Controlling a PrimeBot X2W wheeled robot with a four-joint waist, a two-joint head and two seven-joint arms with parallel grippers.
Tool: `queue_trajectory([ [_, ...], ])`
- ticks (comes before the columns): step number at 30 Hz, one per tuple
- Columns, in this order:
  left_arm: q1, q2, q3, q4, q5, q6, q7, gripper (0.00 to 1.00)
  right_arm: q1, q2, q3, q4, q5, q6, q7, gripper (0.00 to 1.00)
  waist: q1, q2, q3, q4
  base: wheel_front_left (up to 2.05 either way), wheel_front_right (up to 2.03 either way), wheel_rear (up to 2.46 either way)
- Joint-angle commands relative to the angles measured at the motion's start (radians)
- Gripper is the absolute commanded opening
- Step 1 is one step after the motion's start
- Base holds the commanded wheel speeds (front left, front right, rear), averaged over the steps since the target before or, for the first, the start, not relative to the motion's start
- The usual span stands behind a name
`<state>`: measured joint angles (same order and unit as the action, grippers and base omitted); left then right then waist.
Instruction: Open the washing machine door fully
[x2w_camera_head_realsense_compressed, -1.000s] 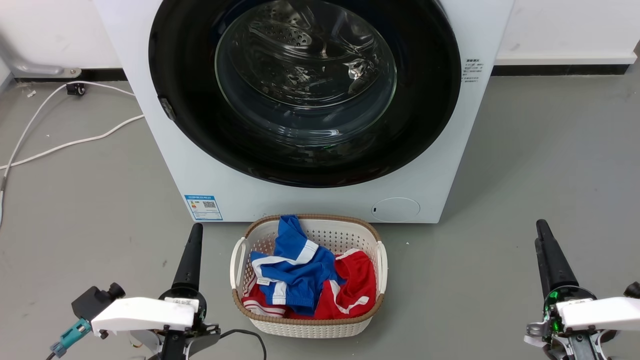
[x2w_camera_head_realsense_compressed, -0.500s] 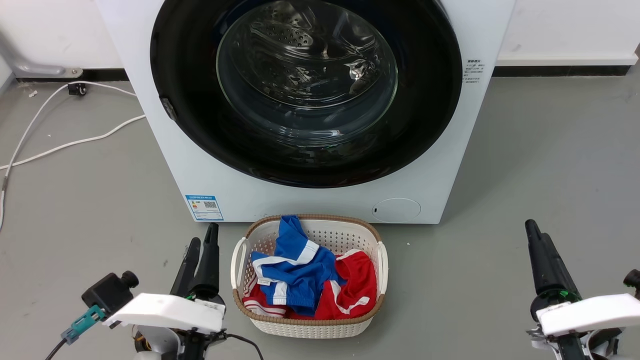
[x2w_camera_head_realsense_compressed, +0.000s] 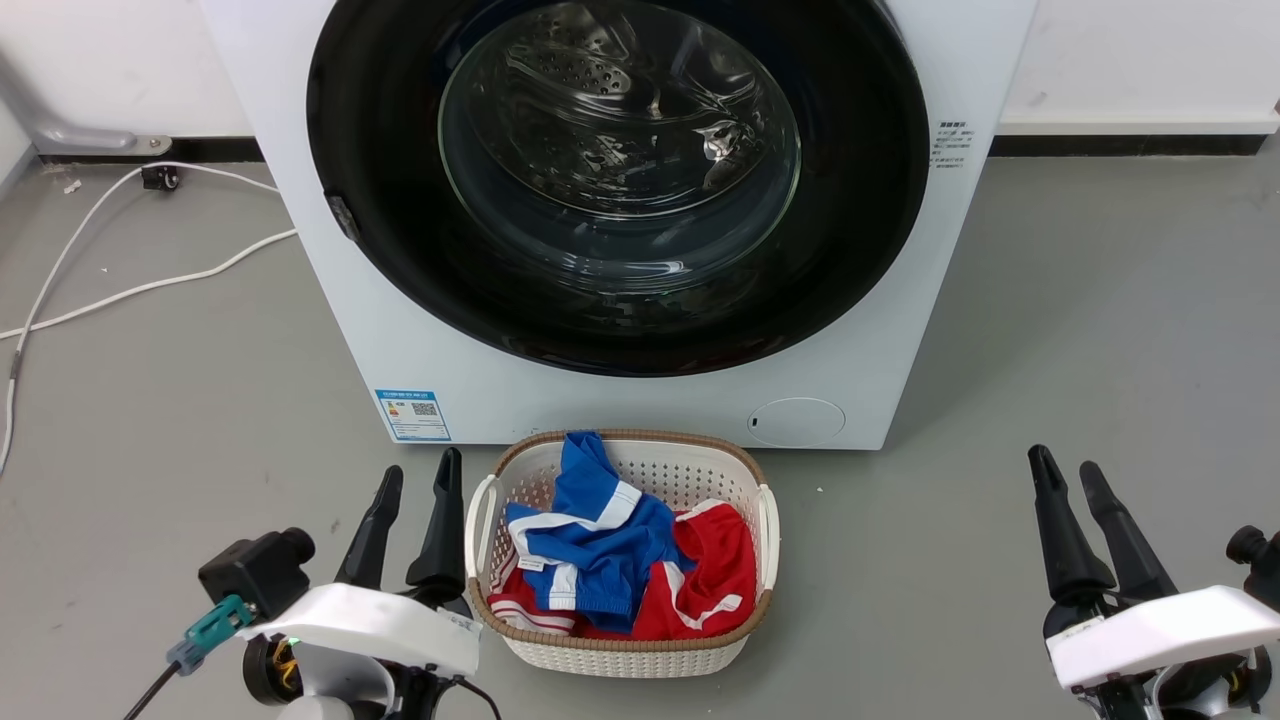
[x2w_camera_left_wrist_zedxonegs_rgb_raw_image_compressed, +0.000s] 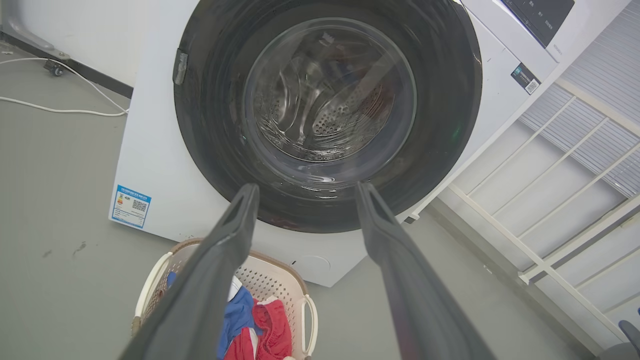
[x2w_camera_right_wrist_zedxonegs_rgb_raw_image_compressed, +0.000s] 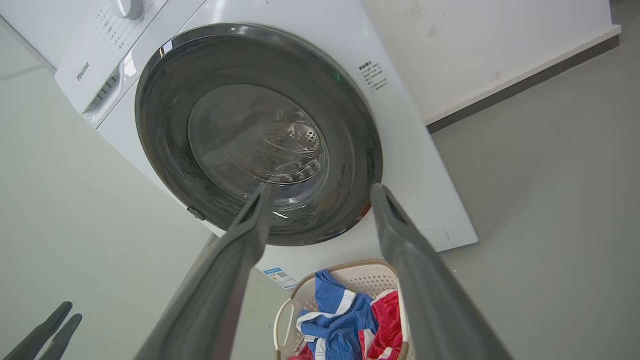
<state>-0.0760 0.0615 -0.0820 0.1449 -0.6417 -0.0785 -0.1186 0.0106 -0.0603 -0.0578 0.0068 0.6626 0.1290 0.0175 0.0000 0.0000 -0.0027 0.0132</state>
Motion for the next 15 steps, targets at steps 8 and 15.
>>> queue_trajectory([
  [8, -0.023, 0.022, -0.023, -0.021, 0.134, 0.020, -0.029, 1.00, 0.014, 0.006, -0.008, -0.043, -0.150, 0.002, 0.007, 1.00, 0.0000, 0.0000, 0.000, 0.000, 0.00, 0.00, 0.00],
  [15, -0.023, 0.035, -0.039, -0.017, 0.214, 0.031, -0.047, 1.00, 0.024, 0.008, -0.008, -0.054, -0.234, 0.002, 0.007, 1.00, 0.0000, 0.0000, 0.000, -0.002, 0.00, 0.00, 0.00],
])
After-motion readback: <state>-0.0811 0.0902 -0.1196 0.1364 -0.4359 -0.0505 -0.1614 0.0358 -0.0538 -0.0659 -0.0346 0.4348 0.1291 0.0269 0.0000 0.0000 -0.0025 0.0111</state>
